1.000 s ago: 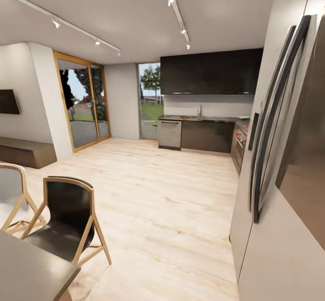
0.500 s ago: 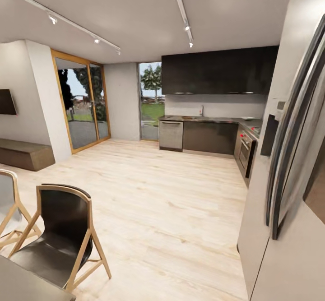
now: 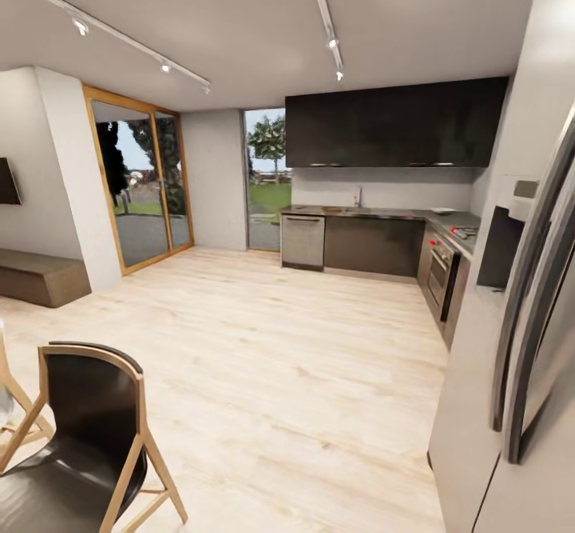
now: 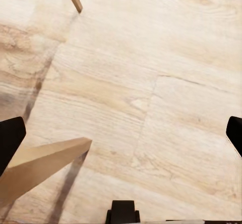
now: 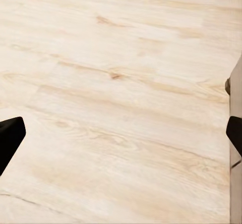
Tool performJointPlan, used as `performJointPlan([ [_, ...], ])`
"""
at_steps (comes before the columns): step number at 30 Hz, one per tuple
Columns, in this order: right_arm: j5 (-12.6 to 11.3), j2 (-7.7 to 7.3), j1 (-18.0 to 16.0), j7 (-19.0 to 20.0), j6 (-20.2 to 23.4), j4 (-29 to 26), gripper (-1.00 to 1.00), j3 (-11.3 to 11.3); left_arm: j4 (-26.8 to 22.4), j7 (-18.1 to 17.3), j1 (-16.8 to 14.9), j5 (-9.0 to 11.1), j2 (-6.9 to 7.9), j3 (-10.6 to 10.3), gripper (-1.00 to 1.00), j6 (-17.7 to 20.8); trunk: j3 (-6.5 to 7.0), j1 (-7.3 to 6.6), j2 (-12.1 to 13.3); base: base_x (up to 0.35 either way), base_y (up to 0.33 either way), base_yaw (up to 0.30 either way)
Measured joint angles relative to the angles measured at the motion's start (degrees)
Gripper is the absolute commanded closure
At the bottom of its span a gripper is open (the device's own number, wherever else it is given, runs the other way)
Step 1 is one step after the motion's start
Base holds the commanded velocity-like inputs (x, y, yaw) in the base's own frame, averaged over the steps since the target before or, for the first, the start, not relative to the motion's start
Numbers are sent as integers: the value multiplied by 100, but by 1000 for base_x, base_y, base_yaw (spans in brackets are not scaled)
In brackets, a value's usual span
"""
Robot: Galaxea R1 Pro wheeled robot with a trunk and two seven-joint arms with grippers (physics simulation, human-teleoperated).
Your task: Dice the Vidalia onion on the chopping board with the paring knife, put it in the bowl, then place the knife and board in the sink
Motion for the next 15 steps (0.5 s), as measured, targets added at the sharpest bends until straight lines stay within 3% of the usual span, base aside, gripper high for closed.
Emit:
performJointPlan([
  [15,0,0,0,0,0,0,-100,-3,-5,0,0,-7,0,0,-100,0,0,0,0,269,-39,0],
])
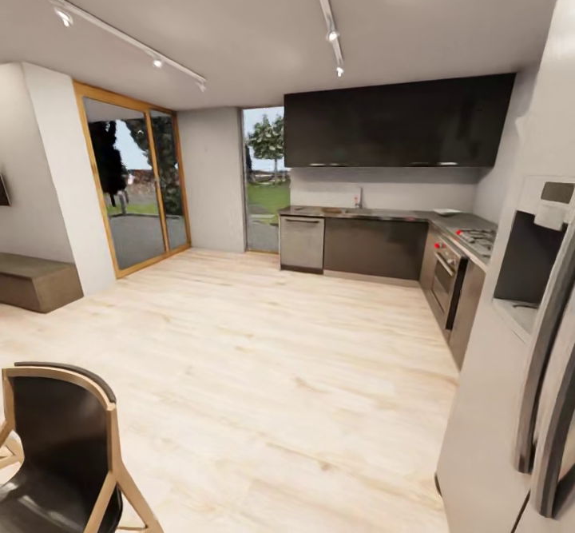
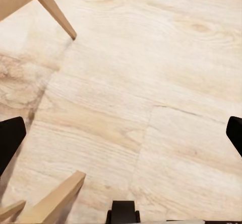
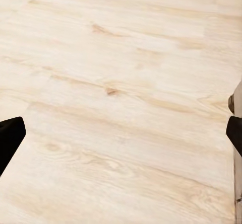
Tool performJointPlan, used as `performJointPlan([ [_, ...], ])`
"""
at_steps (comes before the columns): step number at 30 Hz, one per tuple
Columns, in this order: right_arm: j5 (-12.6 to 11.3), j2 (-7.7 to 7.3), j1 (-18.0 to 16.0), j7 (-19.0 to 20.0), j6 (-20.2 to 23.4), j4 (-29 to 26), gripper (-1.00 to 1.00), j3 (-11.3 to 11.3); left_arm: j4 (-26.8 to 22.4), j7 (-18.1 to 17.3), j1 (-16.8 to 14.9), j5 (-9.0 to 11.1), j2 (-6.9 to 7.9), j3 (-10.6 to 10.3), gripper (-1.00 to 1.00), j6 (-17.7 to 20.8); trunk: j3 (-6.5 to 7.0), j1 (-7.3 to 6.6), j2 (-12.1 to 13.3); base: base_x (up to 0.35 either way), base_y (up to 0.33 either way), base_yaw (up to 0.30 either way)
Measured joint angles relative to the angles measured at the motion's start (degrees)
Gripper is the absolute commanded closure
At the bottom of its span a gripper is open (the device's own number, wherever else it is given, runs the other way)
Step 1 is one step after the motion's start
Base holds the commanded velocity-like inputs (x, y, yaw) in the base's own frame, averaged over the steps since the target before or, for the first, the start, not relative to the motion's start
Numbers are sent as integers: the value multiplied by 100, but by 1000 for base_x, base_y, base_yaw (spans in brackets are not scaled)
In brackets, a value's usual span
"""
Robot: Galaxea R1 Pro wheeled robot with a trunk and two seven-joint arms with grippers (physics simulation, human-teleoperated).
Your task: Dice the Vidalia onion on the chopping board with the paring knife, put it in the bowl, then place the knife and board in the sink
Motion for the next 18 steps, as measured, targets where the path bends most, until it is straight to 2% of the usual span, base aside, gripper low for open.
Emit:
performJointPlan([
  [18,0,0,0,0,0,0,-100,-2,5,0,0,-1,0,0,-100,0,0,0,0,268,0,0],
])
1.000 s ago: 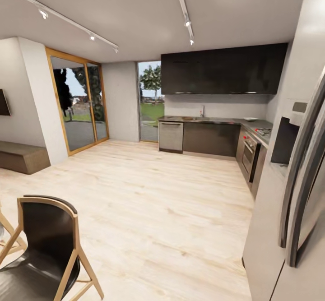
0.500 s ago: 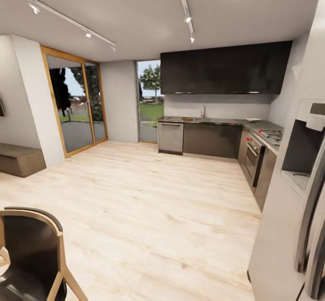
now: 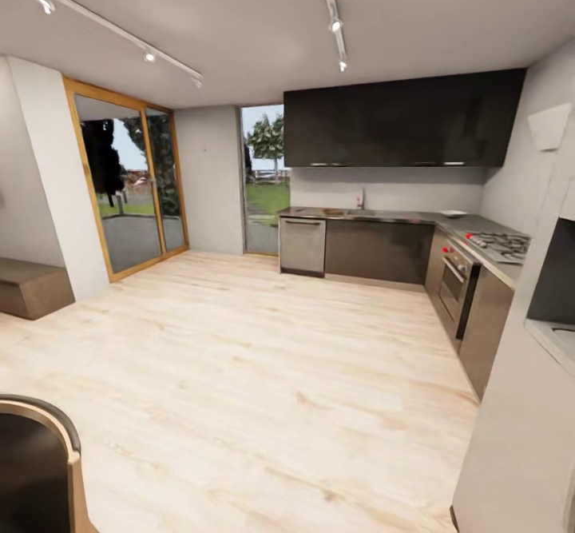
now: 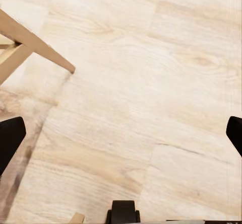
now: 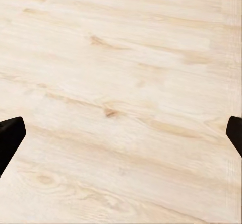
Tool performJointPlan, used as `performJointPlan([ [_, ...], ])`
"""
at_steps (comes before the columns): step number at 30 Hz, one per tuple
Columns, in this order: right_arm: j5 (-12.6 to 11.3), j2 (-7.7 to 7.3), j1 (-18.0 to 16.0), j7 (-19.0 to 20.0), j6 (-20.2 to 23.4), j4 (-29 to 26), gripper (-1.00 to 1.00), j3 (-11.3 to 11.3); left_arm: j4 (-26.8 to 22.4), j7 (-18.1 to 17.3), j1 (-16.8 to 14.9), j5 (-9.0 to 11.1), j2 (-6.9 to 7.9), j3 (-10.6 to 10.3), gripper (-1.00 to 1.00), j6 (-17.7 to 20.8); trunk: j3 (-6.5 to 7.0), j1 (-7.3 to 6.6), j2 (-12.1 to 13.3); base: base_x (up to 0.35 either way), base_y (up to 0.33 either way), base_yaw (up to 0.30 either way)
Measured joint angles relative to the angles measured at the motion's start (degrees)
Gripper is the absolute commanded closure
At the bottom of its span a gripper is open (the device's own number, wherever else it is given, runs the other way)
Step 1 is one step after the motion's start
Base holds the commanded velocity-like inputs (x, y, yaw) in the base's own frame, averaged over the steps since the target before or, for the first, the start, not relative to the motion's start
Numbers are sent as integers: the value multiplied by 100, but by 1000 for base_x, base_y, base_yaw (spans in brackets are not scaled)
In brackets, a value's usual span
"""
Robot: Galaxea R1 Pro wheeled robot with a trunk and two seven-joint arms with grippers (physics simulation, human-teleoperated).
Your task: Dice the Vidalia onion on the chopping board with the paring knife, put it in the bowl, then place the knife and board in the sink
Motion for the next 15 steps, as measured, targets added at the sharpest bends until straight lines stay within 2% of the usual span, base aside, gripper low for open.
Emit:
performJointPlan([
  [15,0,0,0,0,0,0,-100,0,-1,0,0,0,0,0,-100,0,0,0,0,269,0,0],
])
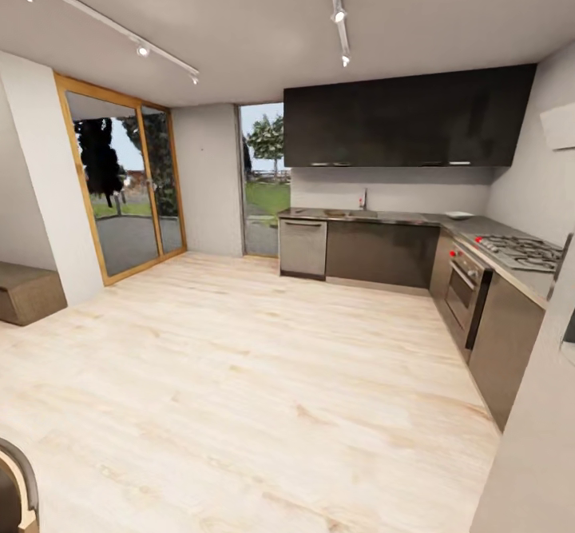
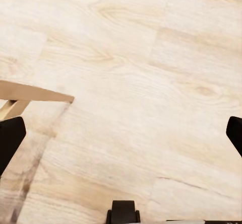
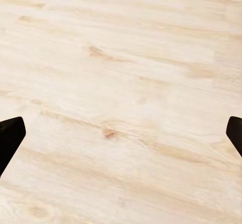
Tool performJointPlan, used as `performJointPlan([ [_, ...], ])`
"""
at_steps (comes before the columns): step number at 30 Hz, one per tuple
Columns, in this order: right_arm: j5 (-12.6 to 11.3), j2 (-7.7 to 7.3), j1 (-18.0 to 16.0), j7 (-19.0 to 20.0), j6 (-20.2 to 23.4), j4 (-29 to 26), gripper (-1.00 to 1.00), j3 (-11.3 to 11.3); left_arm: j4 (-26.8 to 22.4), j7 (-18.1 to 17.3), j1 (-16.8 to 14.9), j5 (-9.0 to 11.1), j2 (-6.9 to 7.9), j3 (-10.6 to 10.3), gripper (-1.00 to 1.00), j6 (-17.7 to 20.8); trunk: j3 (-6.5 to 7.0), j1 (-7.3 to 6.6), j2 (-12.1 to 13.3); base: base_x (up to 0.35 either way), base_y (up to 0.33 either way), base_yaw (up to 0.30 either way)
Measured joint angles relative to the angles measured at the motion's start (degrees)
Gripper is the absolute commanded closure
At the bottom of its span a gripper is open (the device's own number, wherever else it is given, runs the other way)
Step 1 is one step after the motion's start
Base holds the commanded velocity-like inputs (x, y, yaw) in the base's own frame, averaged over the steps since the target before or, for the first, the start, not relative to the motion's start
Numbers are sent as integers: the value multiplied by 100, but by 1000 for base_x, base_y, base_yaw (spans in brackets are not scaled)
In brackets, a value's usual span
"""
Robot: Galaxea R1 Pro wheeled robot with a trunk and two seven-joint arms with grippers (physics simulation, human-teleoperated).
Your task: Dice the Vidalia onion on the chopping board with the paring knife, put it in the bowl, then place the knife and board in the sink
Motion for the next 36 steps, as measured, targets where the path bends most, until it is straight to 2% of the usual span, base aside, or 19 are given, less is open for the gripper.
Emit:
performJointPlan([
  [18,8,0,0,0,-1,0,-100,0,1,0,0,0,0,0,-100,0,0,0,0,269,0,-8],
  [36,5,0,0,0,-2,1,-100,0,44,0,0,-8,0,0,-100,0,0,0,0,269,0,-161],
])
